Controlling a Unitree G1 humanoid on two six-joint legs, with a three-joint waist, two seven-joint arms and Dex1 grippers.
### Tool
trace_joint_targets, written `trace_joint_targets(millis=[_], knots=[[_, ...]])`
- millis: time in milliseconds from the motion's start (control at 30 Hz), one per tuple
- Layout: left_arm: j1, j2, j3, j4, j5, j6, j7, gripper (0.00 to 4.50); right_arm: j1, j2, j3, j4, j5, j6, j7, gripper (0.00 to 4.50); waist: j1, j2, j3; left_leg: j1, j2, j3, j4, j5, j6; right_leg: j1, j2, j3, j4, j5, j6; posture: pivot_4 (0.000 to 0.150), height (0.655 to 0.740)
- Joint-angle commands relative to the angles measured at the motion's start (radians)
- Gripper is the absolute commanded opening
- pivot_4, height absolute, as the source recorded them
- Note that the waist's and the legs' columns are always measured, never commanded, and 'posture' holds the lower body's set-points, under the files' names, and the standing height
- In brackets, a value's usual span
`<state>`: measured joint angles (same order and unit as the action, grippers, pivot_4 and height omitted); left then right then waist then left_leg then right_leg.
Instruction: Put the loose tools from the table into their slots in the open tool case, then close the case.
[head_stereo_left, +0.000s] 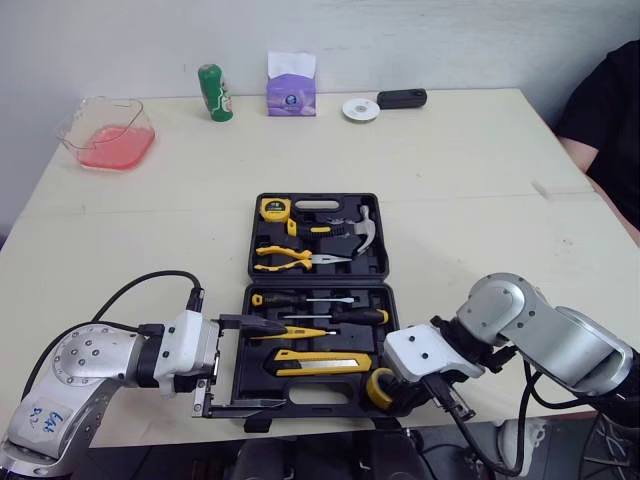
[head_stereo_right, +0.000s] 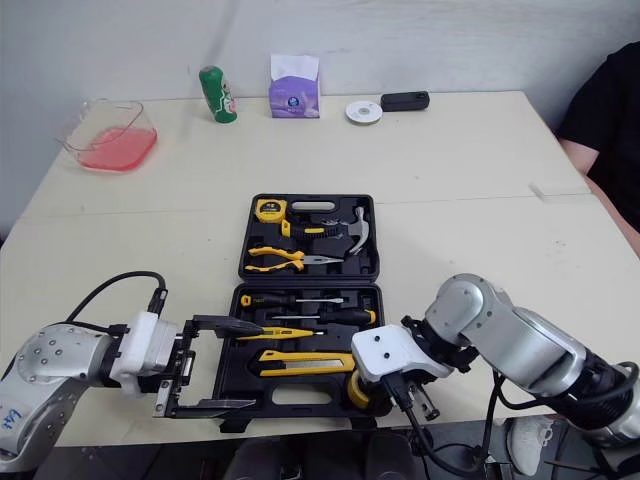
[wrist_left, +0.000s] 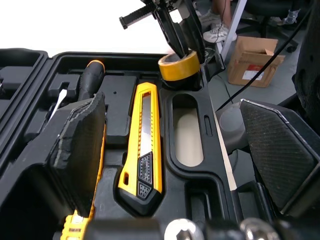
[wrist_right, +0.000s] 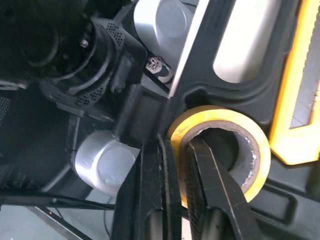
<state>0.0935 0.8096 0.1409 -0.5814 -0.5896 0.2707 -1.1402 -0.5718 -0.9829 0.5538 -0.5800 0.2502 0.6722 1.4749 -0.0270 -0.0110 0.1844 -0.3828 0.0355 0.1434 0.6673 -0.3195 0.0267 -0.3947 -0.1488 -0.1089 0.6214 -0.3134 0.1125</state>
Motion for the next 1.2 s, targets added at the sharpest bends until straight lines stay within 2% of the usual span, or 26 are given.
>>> trace_joint_targets(millis=[33,333,633,700,733,800,1200], knots=[[-0.003,0.009,0.015,-0.041,-0.024,0.004,0.010,4.50,-0.003,0.015,0.015,-0.003,-0.033,0.000,-0.025,0.02,0.000,0.000,0.000,0.000,0.000,0.000,0.000,0.000,0.000,0.000,0.000,0.000,0.000,0.000,0.000,0.150,0.7400],[-0.007,0.009,0.010,-0.053,-0.025,0.021,0.022,4.50,-0.025,-0.001,0.070,-0.006,-0.090,0.041,-0.016,0.02,0.000,-0.001,-0.001,0.000,0.000,0.000,0.000,0.000,0.000,0.000,0.000,0.000,0.000,0.000,0.000,0.150,0.7400],[-0.019,0.003,0.002,-0.043,-0.017,0.019,0.030,4.50,-0.047,0.001,0.083,-0.031,-0.069,0.091,-0.006,0.02,0.001,-0.002,-0.001,0.000,0.000,-0.001,0.000,0.000,0.000,0.001,-0.001,0.000,0.000,0.000,0.000,0.150,0.7400],[-0.020,0.000,0.002,-0.044,-0.015,0.020,0.036,4.50,-0.049,0.006,0.075,-0.030,-0.062,0.081,-0.003,0.97,0.002,-0.002,-0.001,0.000,0.000,-0.001,0.000,0.000,0.000,0.001,-0.001,-0.001,0.000,0.000,0.000,0.150,0.7400],[-0.020,-0.001,0.002,-0.045,-0.015,0.021,0.039,4.50,-0.049,0.019,0.060,-0.029,-0.045,0.079,-0.007,1.28,0.001,-0.002,-0.001,0.000,0.000,-0.001,0.000,0.000,0.000,0.001,-0.001,-0.001,0.000,0.000,0.000,0.150,0.7400],[-0.021,0.001,0.005,-0.049,-0.018,0.026,0.045,4.50,-0.060,0.017,0.030,-0.031,-0.009,0.068,0.022,2.29,0.001,-0.002,-0.001,0.000,0.000,-0.001,0.000,0.000,0.000,0.001,-0.001,-0.001,0.000,0.000,0.000,0.150,0.7400],[-0.055,-0.005,-0.007,-0.042,-0.022,0.046,0.072,4.50,-0.084,-0.018,-0.080,0.021,0.106,0.024,0.096,2.29,0.000,-0.002,-0.001,-0.001,0.000,-0.001,0.000,0.000,0.000,0.000,0.000,-0.001,0.000,0.000,0.000,0.150,0.7400]])
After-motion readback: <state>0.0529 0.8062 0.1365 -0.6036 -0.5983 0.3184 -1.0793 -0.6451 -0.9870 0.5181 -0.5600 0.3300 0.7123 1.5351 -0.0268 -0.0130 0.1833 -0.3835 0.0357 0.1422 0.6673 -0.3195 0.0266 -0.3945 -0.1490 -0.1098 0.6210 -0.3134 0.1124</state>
